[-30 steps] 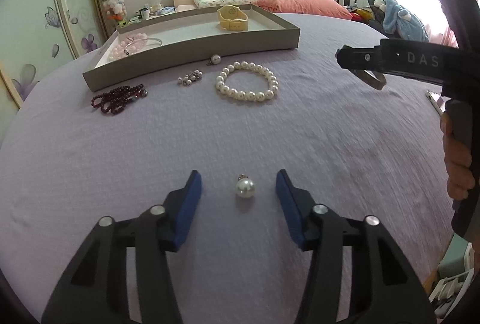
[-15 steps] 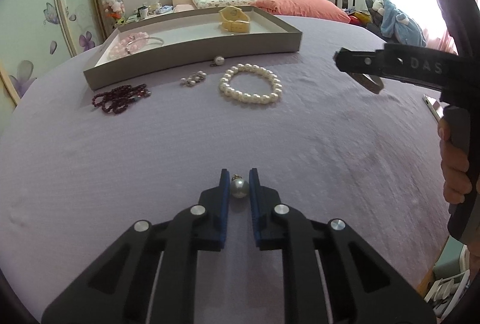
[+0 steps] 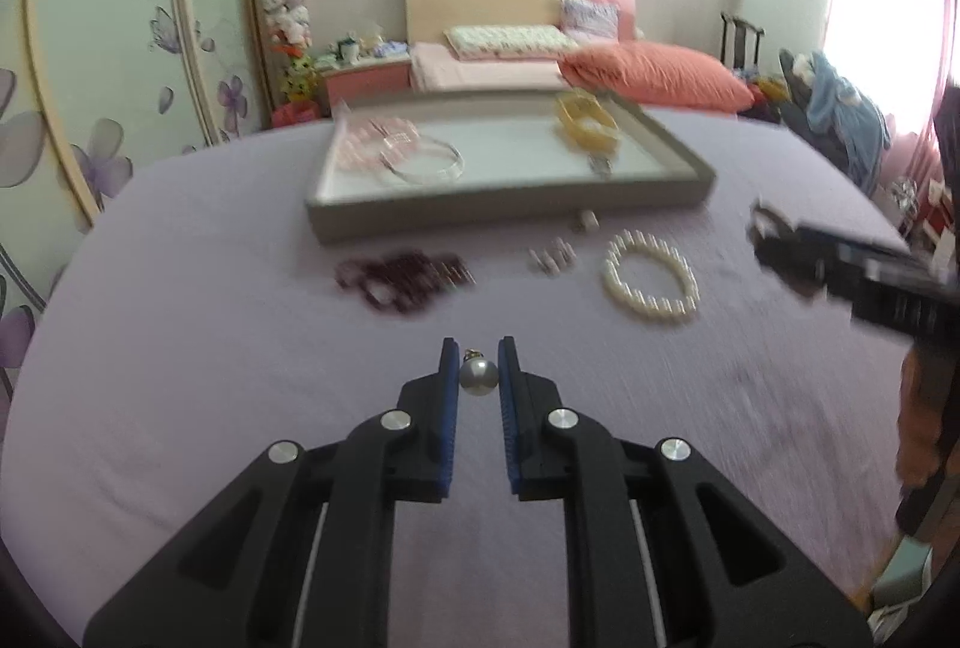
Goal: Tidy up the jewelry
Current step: 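Carry the grey cuff and pearl pendant over the tray with both tools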
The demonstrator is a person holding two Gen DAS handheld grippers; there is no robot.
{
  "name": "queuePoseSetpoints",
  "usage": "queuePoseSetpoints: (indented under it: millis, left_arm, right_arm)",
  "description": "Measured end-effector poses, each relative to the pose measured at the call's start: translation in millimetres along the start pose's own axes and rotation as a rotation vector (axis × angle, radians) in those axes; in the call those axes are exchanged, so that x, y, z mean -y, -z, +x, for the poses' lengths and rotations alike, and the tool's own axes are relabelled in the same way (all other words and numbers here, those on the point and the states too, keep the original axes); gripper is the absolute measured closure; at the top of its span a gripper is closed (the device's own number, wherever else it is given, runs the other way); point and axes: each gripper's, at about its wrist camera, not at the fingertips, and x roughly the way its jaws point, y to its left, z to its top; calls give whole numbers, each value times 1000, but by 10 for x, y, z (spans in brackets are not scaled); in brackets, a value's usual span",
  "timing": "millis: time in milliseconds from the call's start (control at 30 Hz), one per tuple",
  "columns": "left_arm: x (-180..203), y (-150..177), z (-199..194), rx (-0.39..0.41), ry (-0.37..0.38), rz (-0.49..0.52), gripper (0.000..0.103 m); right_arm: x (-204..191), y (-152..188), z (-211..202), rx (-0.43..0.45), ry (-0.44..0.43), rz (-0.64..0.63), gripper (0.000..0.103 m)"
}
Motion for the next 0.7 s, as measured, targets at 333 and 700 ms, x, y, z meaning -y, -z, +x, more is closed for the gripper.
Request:
queuePoseSetpoints:
  millis: [333, 700]
  left_arm:
    - [-390, -469, -177, 113, -3, -58, 89]
    - [-486, -557, -95, 113, 4, -69, 89]
  right_arm:
    - [-296, -135, 2, 53, -11, -50, 36]
    - [-395, -163, 130, 39, -9, -74, 36]
